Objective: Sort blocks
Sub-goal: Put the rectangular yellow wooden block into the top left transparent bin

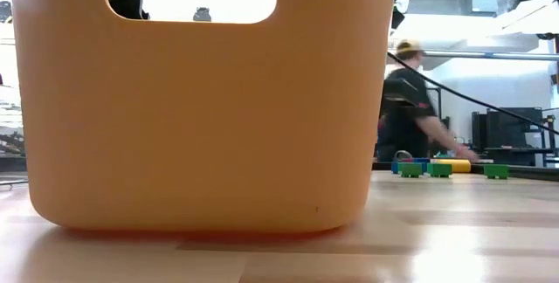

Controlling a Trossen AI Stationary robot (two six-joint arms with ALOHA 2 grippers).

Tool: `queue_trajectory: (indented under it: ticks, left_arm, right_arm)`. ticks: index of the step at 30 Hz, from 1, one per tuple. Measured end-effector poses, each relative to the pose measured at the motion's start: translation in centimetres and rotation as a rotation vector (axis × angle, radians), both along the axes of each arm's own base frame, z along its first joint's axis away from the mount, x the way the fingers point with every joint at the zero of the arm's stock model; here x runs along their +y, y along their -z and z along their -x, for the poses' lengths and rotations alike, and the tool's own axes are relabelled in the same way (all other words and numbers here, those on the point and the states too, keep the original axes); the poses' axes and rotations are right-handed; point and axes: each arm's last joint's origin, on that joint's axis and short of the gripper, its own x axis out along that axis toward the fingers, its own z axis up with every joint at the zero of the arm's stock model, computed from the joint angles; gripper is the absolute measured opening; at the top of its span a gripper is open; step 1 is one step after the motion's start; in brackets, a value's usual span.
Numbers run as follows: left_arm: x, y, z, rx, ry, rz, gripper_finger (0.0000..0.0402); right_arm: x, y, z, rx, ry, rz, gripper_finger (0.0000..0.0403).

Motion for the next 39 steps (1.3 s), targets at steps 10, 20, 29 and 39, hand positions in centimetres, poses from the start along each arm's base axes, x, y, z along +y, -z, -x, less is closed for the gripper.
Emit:
queue_trajectory:
  ticks: [10,20,29,39]
  left_arm:
    - [0.0,0.0,0.0,0.006,0.0,-0.001,0.0199]
    - [0.0,0.0,0.1,0.006,-0.002,0.002,0.0199]
    - [0.0,0.0,0.1,0.01,0.006,-0.004,0.0199]
    - [-0.1,0.1,0.0,0.011,0.019,0.011,0.0199]
  right_arm:
    - [-0.1,0.4,0.3,0.036,0.071,-0.097,0.0184]
    - [0.5,1.7,1.6,0.123,0.184,-0.129,0.018]
    - [2.9,-1.1,3.4,0.141,0.274,-0.158,0.0137]
    - [3.6,-1.6,3.6,0.139,0.269,-0.157,0.0193]
